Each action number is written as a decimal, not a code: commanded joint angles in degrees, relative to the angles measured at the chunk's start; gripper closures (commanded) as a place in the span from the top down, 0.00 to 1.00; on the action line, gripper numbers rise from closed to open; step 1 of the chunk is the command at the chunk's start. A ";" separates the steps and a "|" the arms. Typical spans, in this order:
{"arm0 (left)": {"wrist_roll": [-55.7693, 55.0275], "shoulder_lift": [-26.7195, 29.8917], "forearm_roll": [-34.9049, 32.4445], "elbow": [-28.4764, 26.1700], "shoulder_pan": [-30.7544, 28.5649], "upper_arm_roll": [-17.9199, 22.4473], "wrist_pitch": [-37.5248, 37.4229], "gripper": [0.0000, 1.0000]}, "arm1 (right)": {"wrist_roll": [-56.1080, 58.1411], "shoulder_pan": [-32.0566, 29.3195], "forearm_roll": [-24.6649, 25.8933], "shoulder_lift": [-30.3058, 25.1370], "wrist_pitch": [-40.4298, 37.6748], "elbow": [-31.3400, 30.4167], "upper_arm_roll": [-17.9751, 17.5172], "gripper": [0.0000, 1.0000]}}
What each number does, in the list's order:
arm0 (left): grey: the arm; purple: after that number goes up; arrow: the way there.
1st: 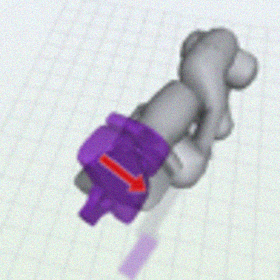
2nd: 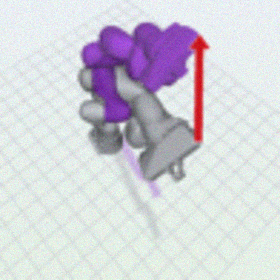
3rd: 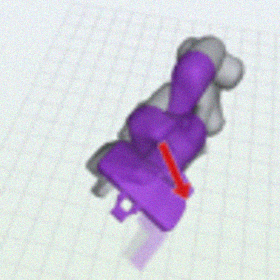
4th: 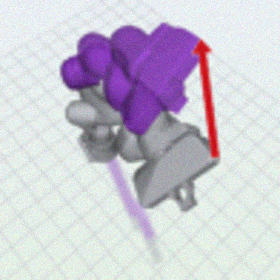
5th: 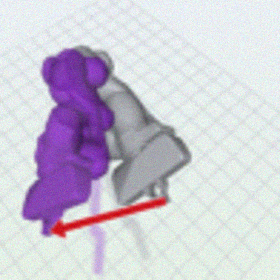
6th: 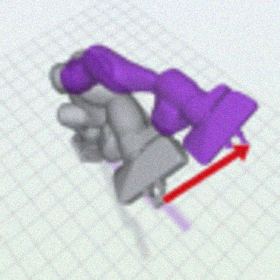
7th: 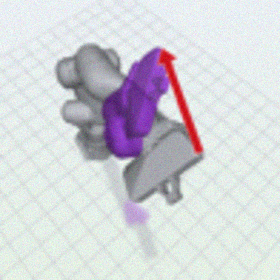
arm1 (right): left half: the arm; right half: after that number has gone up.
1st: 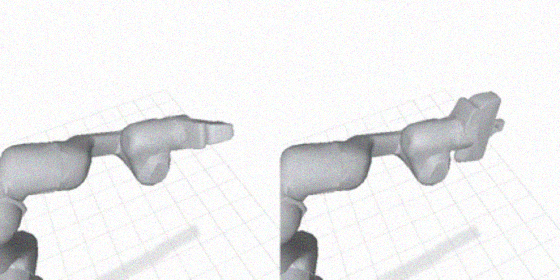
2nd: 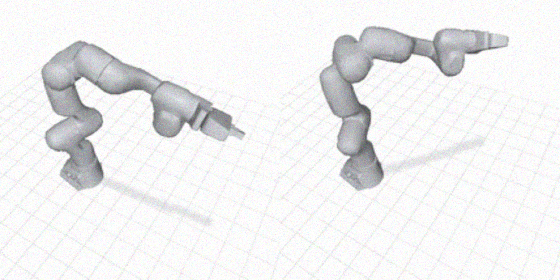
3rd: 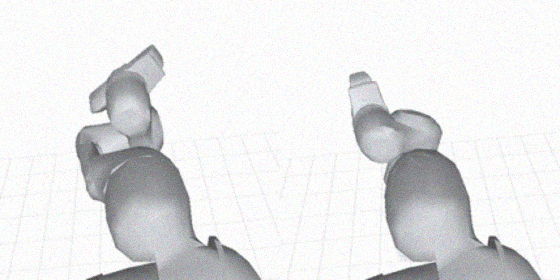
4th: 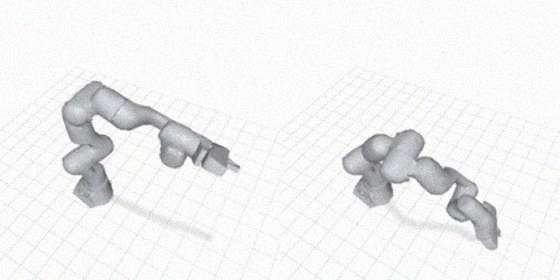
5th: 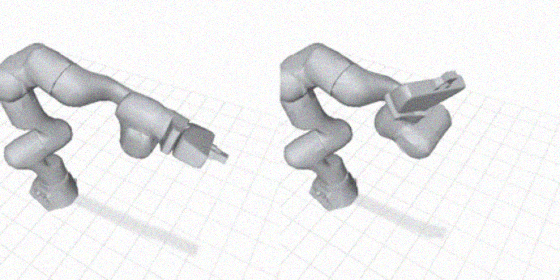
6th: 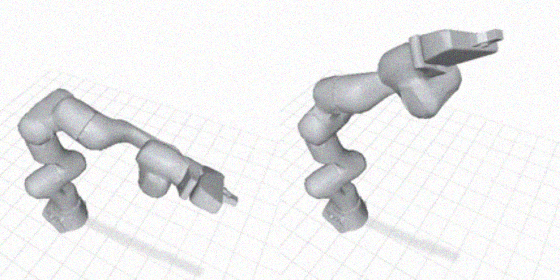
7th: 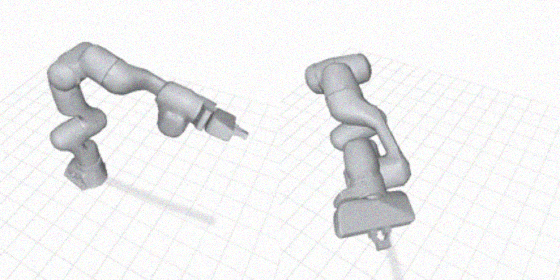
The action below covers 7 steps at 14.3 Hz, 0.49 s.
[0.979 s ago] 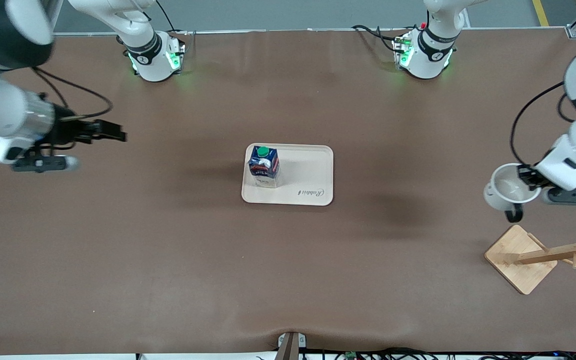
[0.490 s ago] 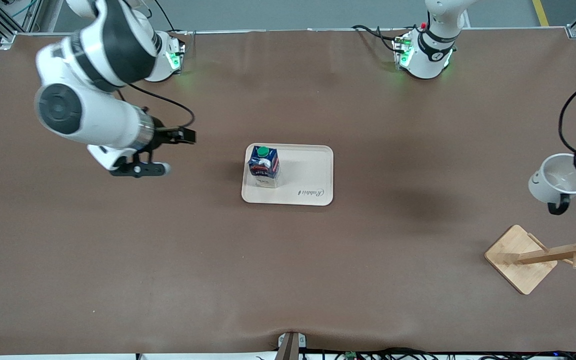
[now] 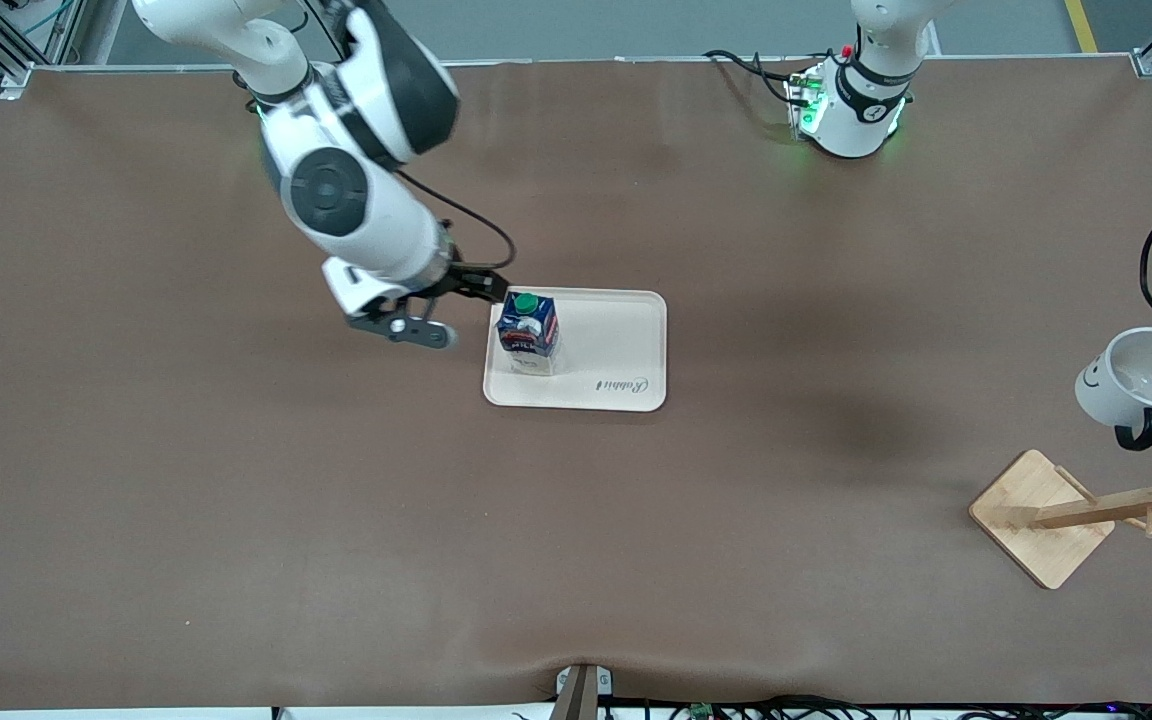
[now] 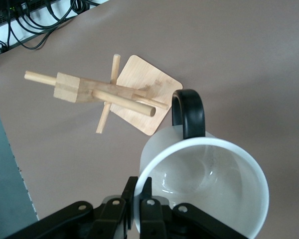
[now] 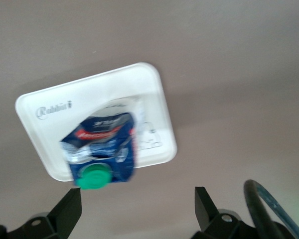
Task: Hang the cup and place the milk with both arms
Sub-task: 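Grasp the milk carton with the right gripper while the left gripper aligns mug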
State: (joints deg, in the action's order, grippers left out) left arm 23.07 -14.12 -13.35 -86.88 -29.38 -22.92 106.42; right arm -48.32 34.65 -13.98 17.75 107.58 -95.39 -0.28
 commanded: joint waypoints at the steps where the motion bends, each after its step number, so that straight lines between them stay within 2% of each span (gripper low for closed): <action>1: 2.41 -1.25 1.13 1.54 -0.41 -0.28 0.54 0.00 | -7.83 5.32 -2.80 4.11 8.05 0.12 0.63 1.00; 7: 6.19 -3.63 1.74 2.50 -2.43 -0.28 3.44 0.00 | -7.85 7.09 -1.06 5.80 9.41 -0.14 0.81 1.00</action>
State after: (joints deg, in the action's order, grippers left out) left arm 27.38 -16.49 -12.94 -86.52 -31.36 -22.89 109.71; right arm -55.92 41.48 -15.30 23.70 117.41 -95.69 0.14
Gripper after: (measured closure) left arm 0.934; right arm 0.000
